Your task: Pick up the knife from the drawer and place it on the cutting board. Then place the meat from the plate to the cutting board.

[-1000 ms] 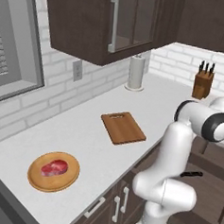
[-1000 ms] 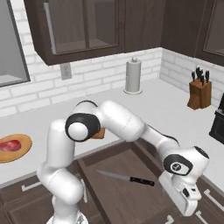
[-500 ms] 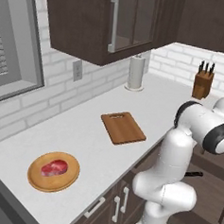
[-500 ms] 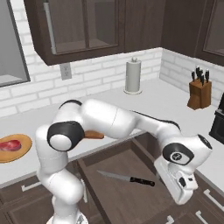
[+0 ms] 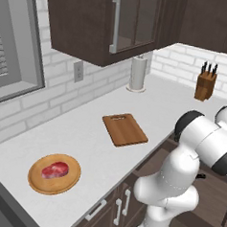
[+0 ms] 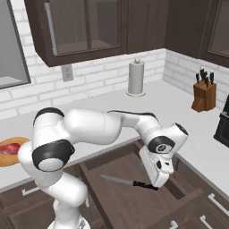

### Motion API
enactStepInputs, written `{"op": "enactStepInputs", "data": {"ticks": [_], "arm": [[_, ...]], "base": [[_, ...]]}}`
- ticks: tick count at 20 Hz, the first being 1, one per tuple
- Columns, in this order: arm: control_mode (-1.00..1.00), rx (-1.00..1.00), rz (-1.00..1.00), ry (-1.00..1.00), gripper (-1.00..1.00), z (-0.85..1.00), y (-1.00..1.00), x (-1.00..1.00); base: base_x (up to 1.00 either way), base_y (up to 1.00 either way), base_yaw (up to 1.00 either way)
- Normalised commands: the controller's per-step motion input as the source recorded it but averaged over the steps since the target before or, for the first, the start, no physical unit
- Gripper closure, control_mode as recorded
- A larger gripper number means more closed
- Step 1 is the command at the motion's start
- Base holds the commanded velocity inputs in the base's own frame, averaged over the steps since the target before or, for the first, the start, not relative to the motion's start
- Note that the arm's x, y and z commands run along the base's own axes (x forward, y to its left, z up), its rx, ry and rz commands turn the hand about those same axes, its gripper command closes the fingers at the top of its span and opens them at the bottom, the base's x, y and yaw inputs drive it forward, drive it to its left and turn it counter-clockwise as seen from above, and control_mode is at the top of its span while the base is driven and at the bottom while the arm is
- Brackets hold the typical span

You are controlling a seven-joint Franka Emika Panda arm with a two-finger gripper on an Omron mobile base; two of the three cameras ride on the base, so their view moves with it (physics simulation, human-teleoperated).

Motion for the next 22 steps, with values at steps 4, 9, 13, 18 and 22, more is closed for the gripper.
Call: {"op": "enactStepInputs", "data": {"ticks": [4,9,13,18,22], "arm": [[-1.00,-0.01,-0.19,0.09,-1.00,-0.18,0.22,0.37],[-1.00,-0.08,-0.10,0.03,-1.00,-0.43,0.03,0.16],[-1.00,-0.07,-0.05,0.00,-1.00,-0.40,0.00,0.06],[-1.00,-0.06,-0.01,0.00,-1.00,-0.40,0.00,0.05],[-1.00,-0.02,0.00,-0.02,-1.00,-0.41,0.00,0.23]], "base": [[0.00,0.00,0.00],[0.00,0.00,0.00],[0.00,0.00,0.00],[0.00,0.00,0.00],[0.00,0.00,0.00]]}}
